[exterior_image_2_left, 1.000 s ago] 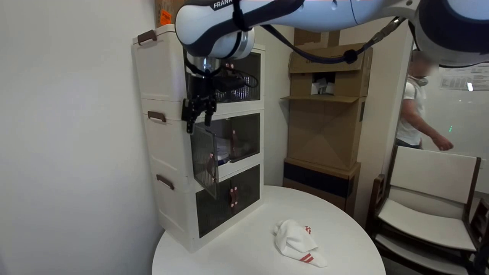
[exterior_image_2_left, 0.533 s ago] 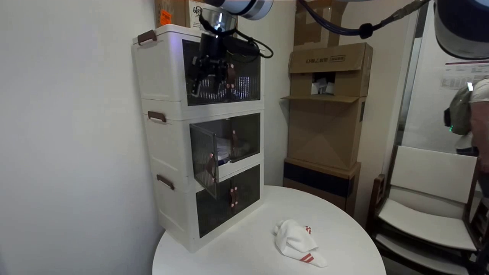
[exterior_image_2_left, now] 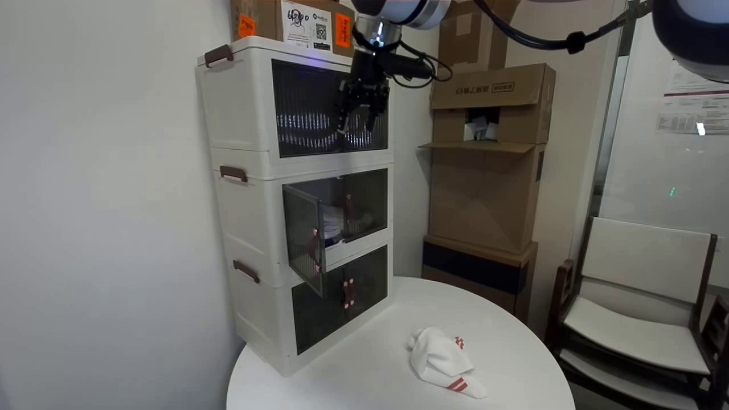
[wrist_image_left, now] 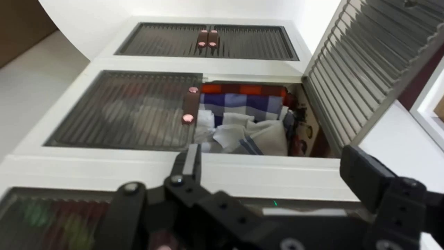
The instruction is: Open the drawer
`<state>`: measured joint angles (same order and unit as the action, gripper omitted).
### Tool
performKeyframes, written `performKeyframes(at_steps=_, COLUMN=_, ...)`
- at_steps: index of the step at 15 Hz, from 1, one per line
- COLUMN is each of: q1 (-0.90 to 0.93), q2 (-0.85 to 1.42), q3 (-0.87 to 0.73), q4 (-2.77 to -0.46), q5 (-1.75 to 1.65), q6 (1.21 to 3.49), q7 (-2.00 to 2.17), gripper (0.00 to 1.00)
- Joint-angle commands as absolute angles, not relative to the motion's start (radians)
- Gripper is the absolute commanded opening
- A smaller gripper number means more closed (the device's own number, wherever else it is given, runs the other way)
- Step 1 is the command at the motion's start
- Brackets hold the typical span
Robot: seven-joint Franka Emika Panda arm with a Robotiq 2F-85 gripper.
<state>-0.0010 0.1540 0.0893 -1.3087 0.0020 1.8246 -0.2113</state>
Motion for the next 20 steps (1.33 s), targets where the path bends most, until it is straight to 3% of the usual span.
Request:
performKeyframes(at_steps=1, q1=-0.006, q2=0.091, q3=0.067, q4=-1.490, q5=-0.061, q6=1.890, q7=-0.130, gripper=1.00)
performKeyframes(at_steps=8, q1=0.033, q2=-0.020, q3=0.057, q4=-1.877, q5=-0.211, q6=2.168, q7=0.077, gripper=1.00)
performKeyframes(at_steps=13, q1=0.030, q2=-0.121, q3=0.054, q4=-2.147, q5=-0.087, q6=2.382, q7=0.126, gripper=1.00)
performKeyframes(at_steps=20, q1=-0.013, q2=-0.216, q3=0.001, q4=-2.374, q5=-0.010, q6=2.447, q7=0.112, gripper=1.00)
